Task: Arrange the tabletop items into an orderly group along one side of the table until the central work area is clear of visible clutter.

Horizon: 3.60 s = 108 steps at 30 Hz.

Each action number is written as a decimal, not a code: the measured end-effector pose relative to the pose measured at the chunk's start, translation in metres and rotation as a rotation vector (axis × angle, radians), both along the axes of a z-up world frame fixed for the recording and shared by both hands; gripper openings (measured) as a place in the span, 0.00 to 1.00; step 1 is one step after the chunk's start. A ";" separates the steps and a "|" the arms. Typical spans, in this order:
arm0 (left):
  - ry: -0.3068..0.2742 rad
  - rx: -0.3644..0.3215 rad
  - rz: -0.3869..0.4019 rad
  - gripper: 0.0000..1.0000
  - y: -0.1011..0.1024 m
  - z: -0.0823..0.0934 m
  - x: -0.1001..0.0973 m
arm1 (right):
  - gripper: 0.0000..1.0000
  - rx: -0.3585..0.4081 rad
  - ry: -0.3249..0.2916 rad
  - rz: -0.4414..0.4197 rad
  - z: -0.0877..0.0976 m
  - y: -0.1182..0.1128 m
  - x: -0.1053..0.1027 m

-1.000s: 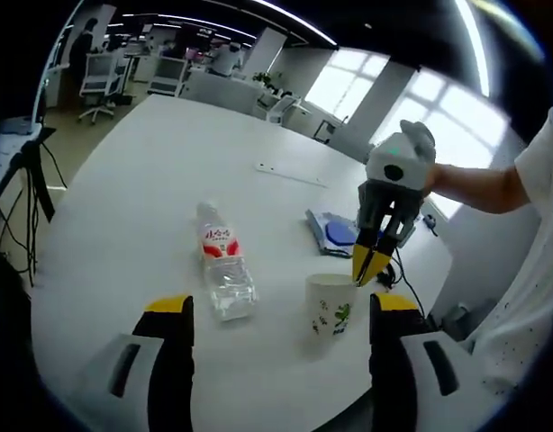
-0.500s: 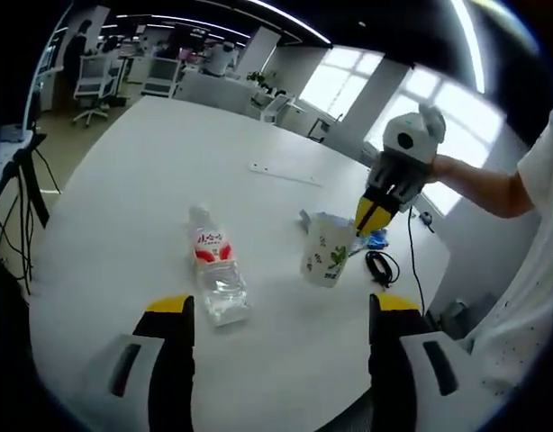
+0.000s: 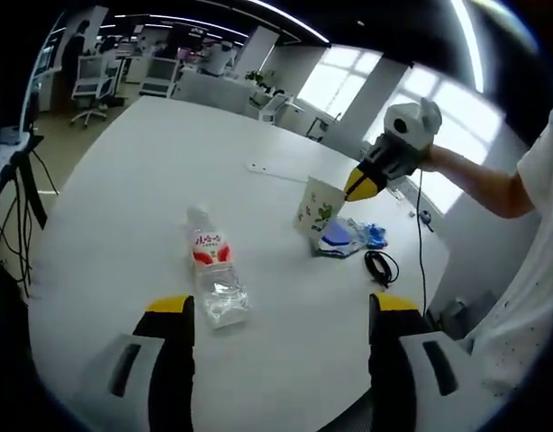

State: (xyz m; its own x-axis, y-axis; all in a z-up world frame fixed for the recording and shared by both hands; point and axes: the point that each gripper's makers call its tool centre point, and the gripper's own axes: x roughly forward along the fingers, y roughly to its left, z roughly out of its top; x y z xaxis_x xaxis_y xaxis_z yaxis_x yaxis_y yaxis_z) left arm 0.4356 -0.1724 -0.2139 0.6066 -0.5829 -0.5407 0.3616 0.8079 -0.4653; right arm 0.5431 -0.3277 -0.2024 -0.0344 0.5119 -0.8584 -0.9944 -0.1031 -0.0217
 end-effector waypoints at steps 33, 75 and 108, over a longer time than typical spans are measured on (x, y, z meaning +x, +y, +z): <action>0.029 -0.006 0.002 0.81 -0.008 -0.009 -0.003 | 0.00 -0.138 -0.231 0.153 -0.059 -0.018 0.011; 0.031 -0.008 0.003 0.81 -0.009 -0.009 -0.003 | 0.13 -0.150 -0.230 0.169 -0.066 -0.022 0.005; -0.001 -0.008 -0.016 0.83 -0.013 0.005 0.001 | 0.40 -0.055 -0.096 -0.025 -0.042 -0.021 0.002</action>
